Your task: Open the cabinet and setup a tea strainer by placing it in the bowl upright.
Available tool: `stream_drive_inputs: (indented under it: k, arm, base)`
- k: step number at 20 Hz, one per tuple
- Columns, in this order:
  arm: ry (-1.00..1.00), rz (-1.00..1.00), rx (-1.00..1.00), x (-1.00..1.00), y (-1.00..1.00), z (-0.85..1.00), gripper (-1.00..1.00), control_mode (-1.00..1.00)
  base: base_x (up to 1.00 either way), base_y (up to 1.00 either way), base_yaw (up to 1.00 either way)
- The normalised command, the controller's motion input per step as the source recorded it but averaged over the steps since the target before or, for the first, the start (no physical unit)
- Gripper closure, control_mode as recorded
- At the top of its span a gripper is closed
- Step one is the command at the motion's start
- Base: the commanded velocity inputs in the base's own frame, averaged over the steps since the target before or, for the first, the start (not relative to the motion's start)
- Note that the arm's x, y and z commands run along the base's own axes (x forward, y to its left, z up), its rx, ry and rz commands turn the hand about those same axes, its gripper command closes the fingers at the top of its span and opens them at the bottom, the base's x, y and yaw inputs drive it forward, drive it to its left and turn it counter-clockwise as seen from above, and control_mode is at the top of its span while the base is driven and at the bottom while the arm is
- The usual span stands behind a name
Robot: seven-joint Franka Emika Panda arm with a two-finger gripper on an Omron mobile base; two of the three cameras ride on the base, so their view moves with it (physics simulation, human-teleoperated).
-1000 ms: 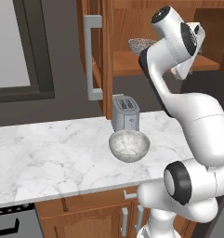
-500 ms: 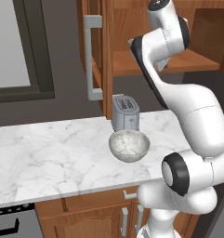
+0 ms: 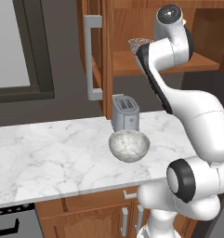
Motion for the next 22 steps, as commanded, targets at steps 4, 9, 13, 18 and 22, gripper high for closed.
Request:
stream_drive_inputs:
  k: [4,9,13,18,22]
  arm:
    - [0.1,0.16,-0.01,0.05,0.11,0.04,-1.0,-1.0]
    - [-0.07,0.17,-0.16,0.01,0.0,-0.03,-1.0,-1.0]
    - [-0.1,0.04,-0.24,0.0,0.12,0.1,-1.0,-1.0]
    - [0.01,0.0,-0.13,0.01,0.26,0.01,-1.0,-1.0]
    - [0.04,-0.01,0.0,0.24,0.04,0.0,-1.0,-1.0]
  base:
    - [0.0,0.0,0.0]
    - [0.0,0.0,0.0]
    - [0.0,0.0,0.0]
    - [0.0,0.0,0.0]
    - [0.0,0.0,0.0]
